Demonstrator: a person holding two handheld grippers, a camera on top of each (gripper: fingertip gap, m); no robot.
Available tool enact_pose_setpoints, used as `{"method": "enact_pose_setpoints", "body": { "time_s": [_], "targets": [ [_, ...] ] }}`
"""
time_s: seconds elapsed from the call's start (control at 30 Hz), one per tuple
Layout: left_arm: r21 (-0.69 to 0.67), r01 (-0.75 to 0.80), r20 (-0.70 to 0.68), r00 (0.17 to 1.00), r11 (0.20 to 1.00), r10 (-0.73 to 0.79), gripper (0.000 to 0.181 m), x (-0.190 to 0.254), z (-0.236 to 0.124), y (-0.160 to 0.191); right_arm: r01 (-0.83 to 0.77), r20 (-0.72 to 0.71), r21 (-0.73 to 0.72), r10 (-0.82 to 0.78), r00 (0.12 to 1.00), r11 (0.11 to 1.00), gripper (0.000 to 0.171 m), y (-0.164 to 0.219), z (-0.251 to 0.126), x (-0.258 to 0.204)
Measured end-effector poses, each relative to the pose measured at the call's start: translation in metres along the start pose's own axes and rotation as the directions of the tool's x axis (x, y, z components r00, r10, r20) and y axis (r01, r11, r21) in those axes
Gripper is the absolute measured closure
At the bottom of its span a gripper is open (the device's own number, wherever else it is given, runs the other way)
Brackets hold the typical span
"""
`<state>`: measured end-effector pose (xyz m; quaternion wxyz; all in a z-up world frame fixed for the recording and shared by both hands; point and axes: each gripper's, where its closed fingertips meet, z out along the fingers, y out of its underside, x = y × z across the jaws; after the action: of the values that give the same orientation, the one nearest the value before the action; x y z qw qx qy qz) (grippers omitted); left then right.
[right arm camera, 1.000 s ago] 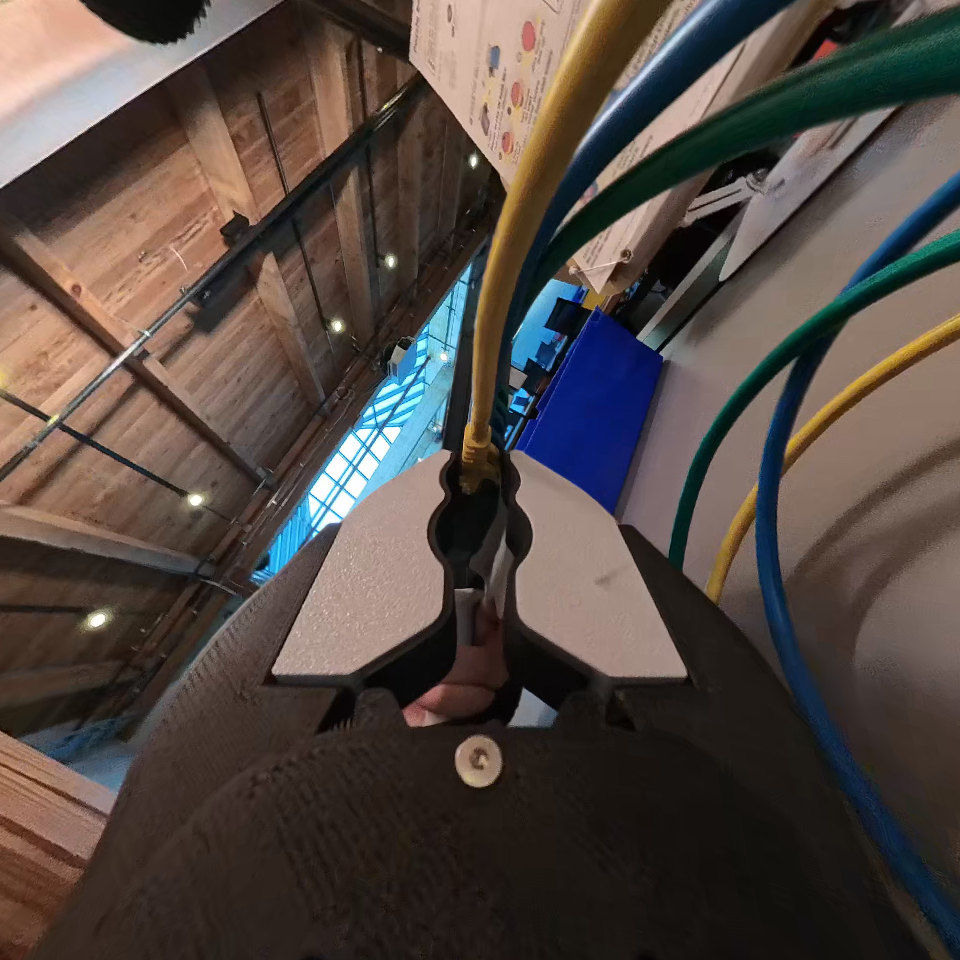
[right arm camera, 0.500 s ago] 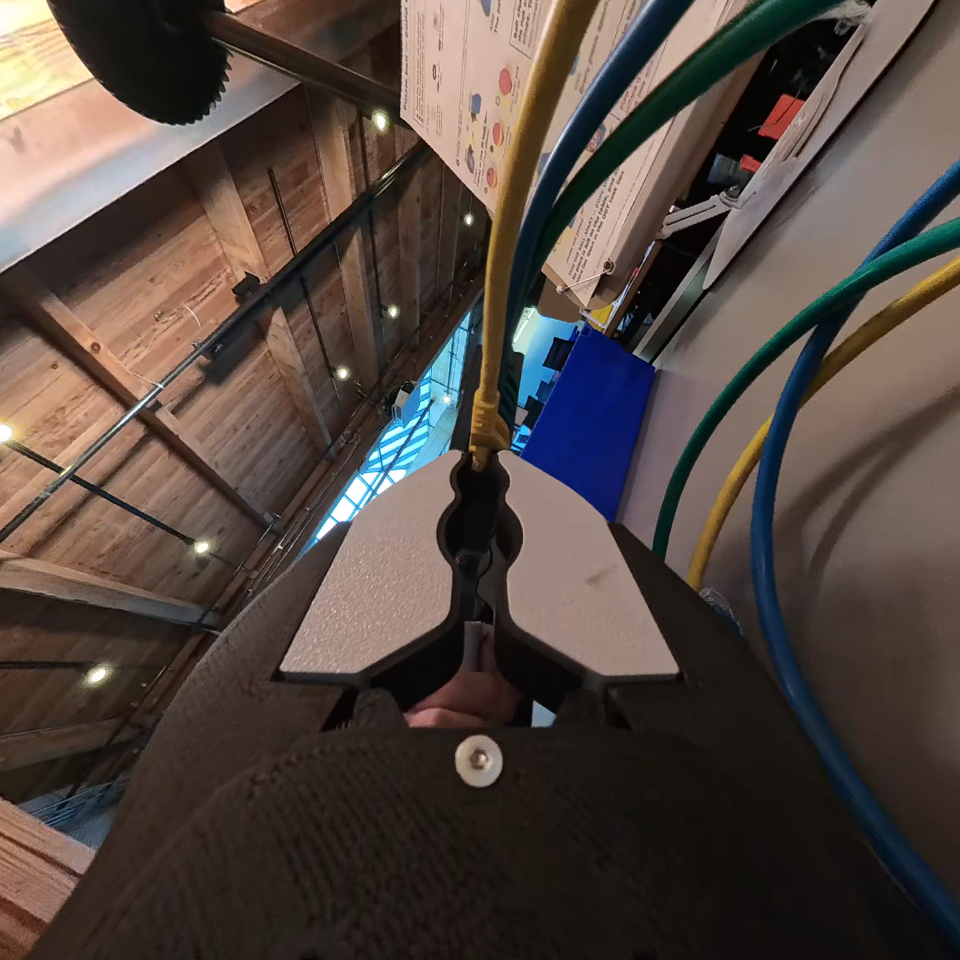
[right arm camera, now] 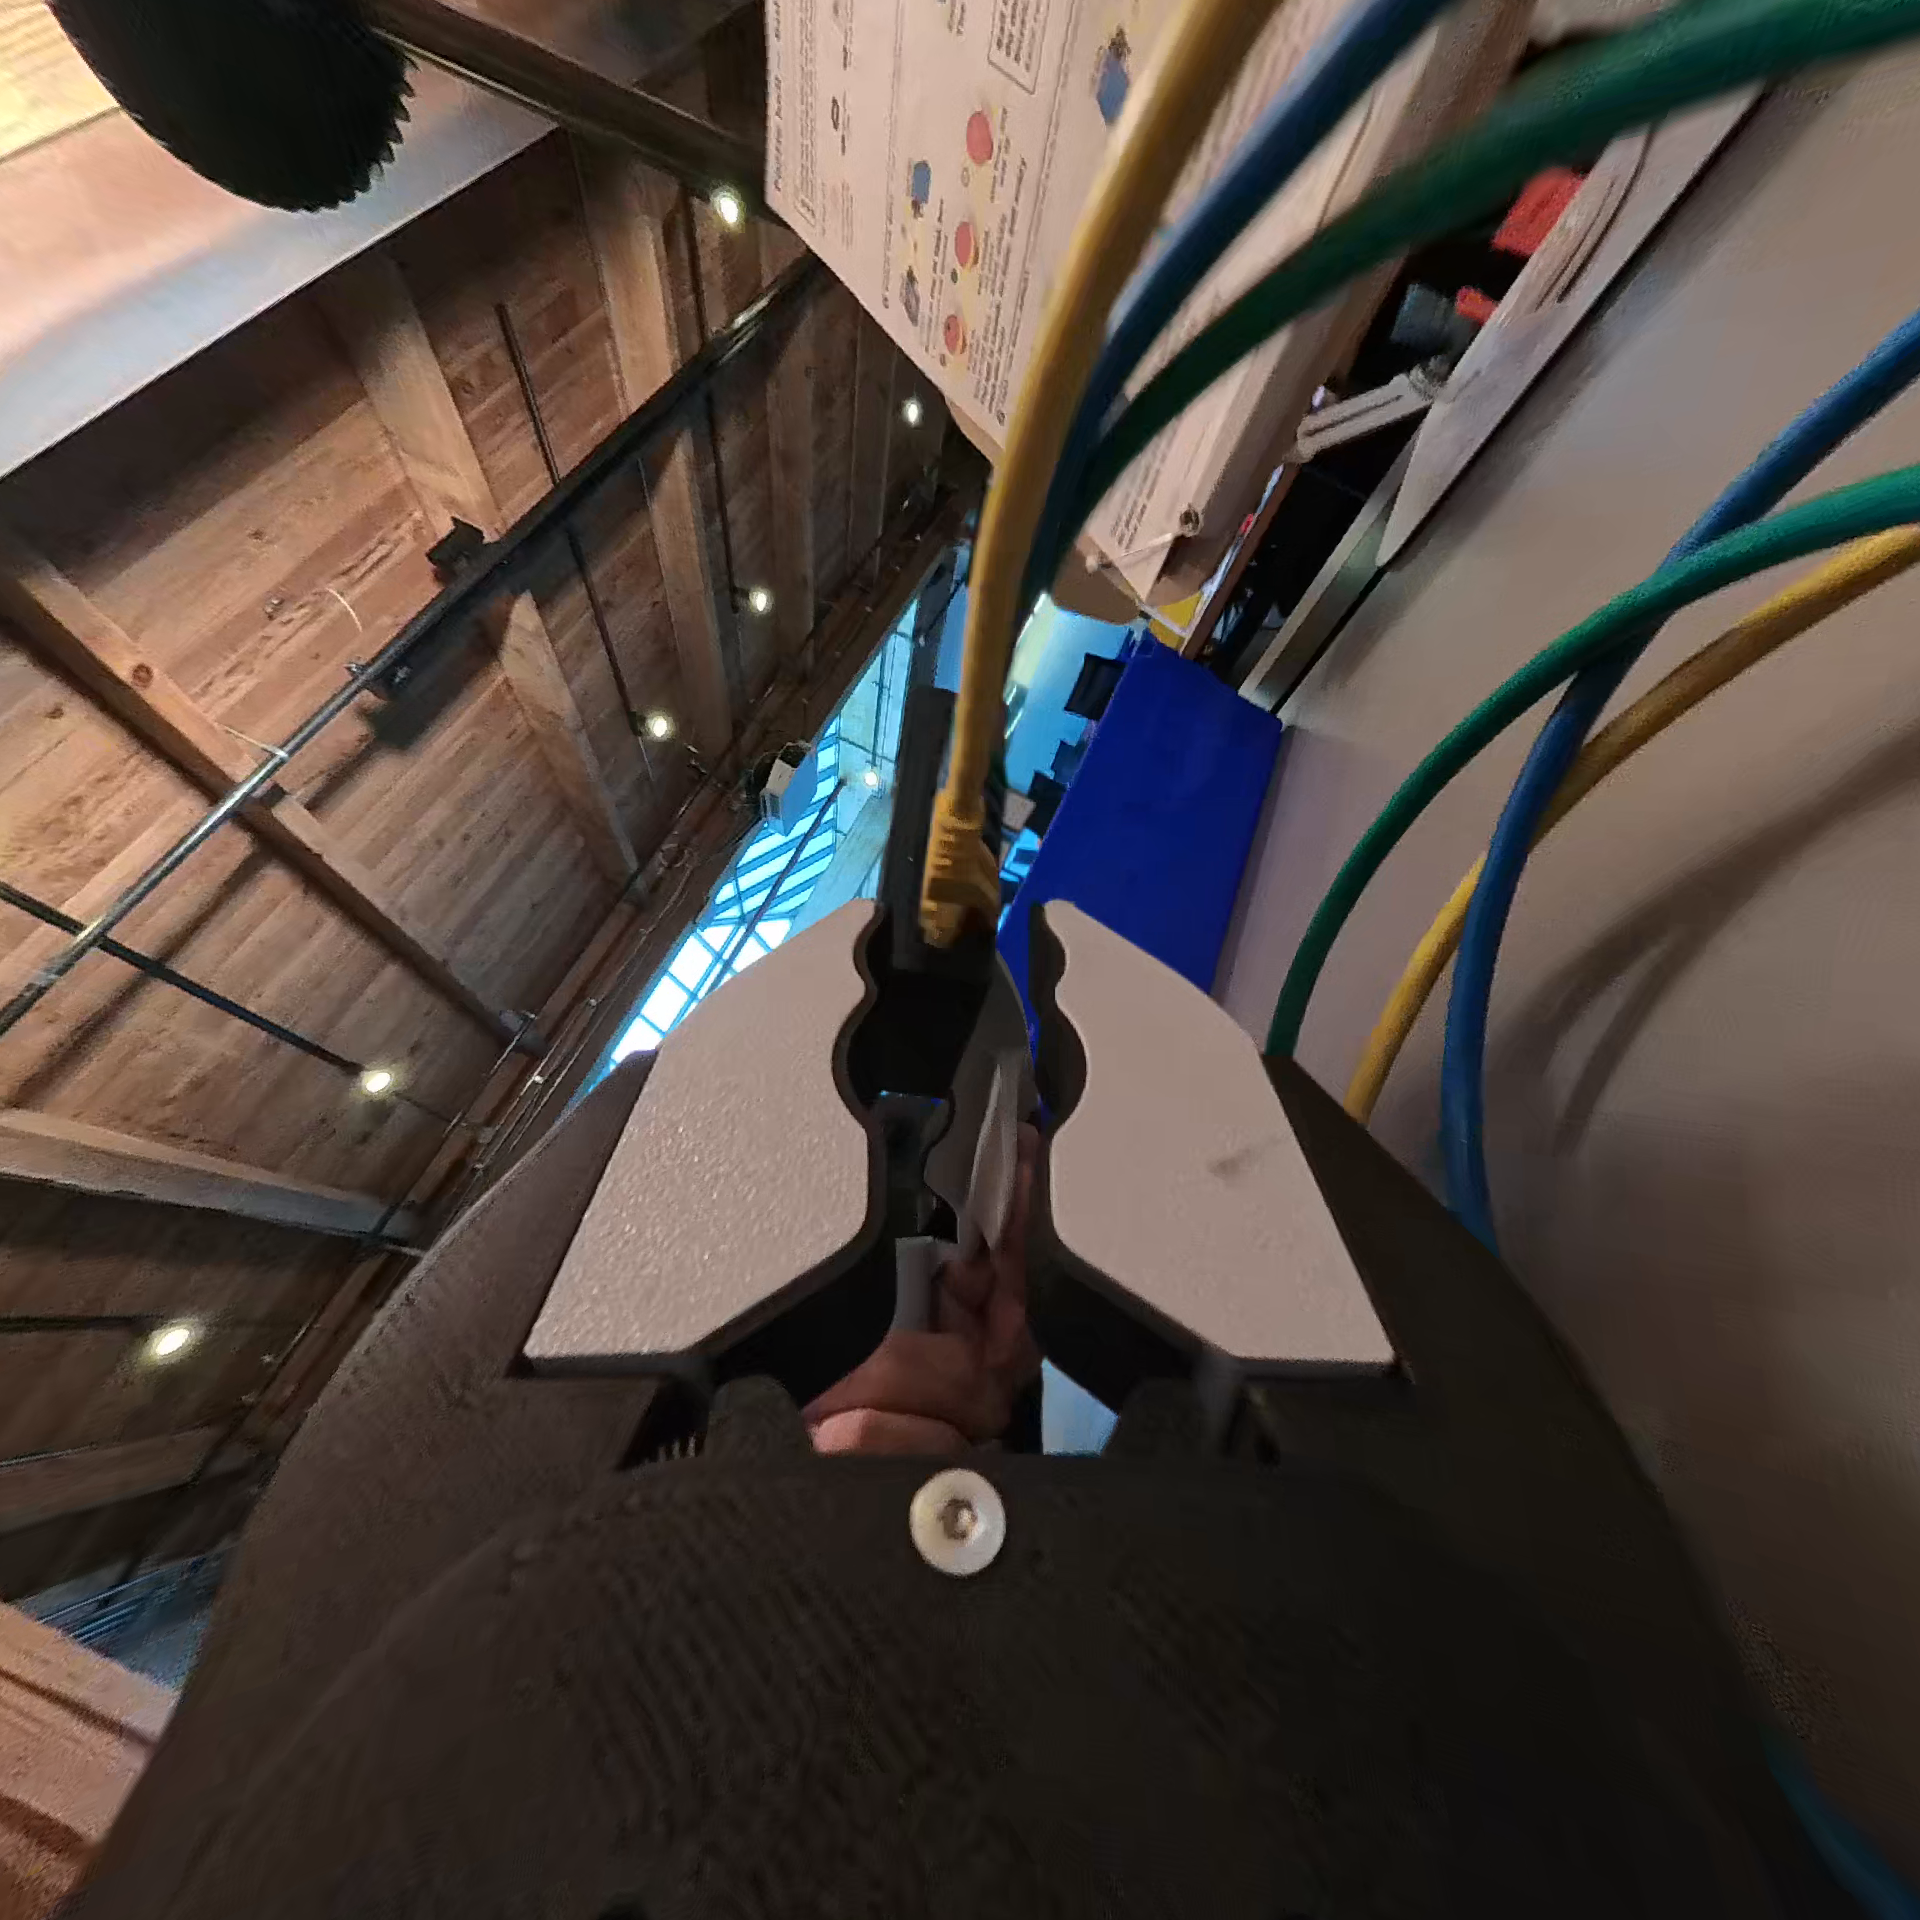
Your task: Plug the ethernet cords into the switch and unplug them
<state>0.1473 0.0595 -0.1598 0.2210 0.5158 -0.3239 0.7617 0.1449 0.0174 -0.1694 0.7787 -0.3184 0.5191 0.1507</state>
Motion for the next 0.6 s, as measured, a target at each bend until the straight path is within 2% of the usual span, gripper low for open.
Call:
{"method": "enact_pose_setpoints", "body": {
  "time_s": [0.07,0.3,0.6],
  "targets": [
    [-0.003,-0.003,0.0,1.0,1.0,0.003,0.155,-0.001,0.002,0.003,-0.018,0.017,-0.006,0.018,1.0,1.0,0.157,0.002,0.0,0.0],
    [-0.019,-0.04,0.014,0.999,0.999,0.04,0.155,-0.003,0.003,0.008,-0.092,0.038,0.026,0.091,0.995,0.995,0.157,0.001,-0.001,0.004],
    [-0.052,-0.055,0.022,0.998,0.997,0.056,0.155,-0.01,0.005,0.017,-0.108,0.046,0.052,0.106,0.993,0.993,0.158,-0.005,-0.003,0.01]
  ]
}}
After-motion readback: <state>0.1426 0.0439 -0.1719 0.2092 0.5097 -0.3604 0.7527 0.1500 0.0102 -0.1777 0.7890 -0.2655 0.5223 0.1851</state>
